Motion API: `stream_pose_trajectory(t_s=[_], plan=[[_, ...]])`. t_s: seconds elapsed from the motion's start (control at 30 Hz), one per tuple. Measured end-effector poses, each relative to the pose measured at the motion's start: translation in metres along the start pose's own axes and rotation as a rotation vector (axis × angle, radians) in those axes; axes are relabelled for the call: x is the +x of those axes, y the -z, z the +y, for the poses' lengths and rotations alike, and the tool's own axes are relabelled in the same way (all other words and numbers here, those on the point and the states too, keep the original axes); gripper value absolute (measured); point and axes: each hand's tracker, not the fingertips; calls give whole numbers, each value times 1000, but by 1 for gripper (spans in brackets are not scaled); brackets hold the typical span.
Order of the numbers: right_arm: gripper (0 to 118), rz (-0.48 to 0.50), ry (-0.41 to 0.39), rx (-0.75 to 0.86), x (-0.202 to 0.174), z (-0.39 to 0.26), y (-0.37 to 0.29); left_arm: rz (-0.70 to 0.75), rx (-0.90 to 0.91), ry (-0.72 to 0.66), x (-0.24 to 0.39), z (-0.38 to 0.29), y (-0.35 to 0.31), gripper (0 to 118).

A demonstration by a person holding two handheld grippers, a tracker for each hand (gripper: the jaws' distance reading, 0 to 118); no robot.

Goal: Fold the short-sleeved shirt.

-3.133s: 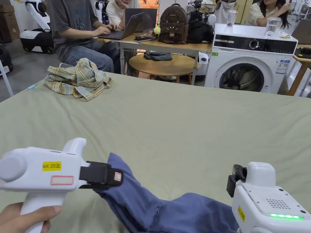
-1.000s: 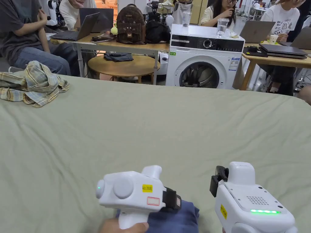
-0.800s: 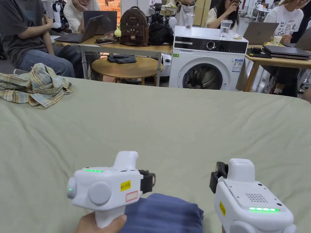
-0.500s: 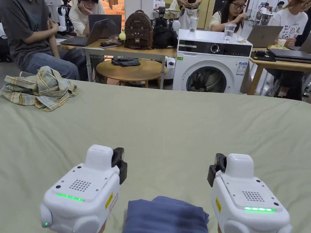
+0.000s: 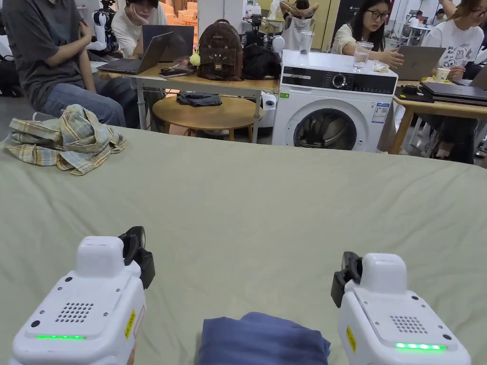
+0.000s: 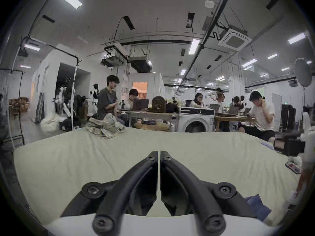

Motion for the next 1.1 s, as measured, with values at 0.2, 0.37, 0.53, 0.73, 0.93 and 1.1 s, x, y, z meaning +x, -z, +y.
stream_pose_trajectory(t_s=[0.2,0.37,0.53,0.73,0.93,1.1], plan=[[0,83,-12,-238,-13,-39,-14,-3,-51,1,-8,2,0,0],[0,128,-21,-444,-26,-86,-3,-15,-86,21,-6,-5,-2,0],[0,94,-34,-480,-31,-101,13,-83,-185,21,-7,-12,-3,0],[0,99,-27,-509,-27,-97,20,-255,-441,-46,-19,-21,8,0],[0,106,-29,-509,-26,-97,18,-485,-743,-205,-39,-41,33,30],[0,113,-24,-513,-25,-98,19,-629,-866,-429,-60,-64,49,76]])
